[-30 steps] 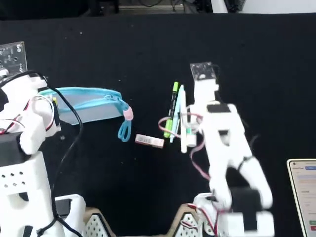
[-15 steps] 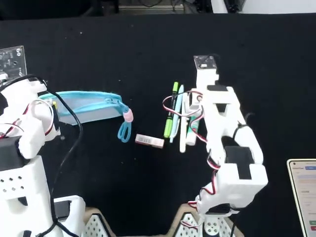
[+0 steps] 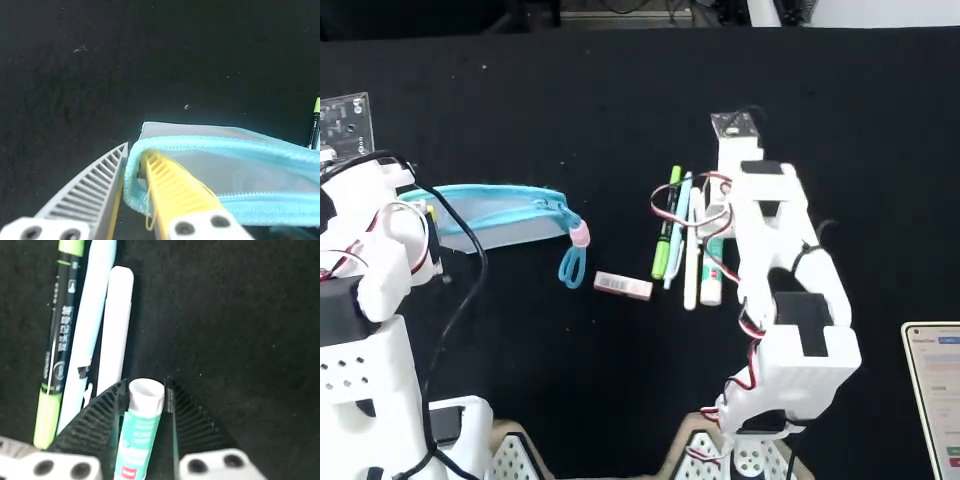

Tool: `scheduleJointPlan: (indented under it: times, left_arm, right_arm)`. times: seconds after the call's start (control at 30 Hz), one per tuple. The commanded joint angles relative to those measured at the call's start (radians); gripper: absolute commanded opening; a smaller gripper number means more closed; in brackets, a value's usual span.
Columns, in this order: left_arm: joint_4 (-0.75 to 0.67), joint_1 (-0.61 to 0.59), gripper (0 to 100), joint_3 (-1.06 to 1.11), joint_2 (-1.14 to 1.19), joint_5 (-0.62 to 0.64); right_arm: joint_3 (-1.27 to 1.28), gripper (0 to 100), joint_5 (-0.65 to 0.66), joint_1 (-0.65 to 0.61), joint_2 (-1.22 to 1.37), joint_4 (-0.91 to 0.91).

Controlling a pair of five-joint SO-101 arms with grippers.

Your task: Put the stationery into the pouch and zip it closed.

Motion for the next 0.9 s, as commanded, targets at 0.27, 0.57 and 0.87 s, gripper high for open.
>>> scheduleJointPlan:
  times: [0.27,0.57,0.87]
  left_arm:
    - [0.014,0.012,3,0.071,0.008,-0.003]
    - [0.015,0.012,3,0.071,0.008,-0.003]
    - [0.018,0.012,3,0.073,0.008,-0.003]
  right_arm:
    - [-0.174,1.6,0.641,-0.038,0.025,0.126]
    - [-0.246,15.1,0.473,0.028,0.154,0.161]
    - [-0.348,11.2,0.466,0.032,0.236,0.270]
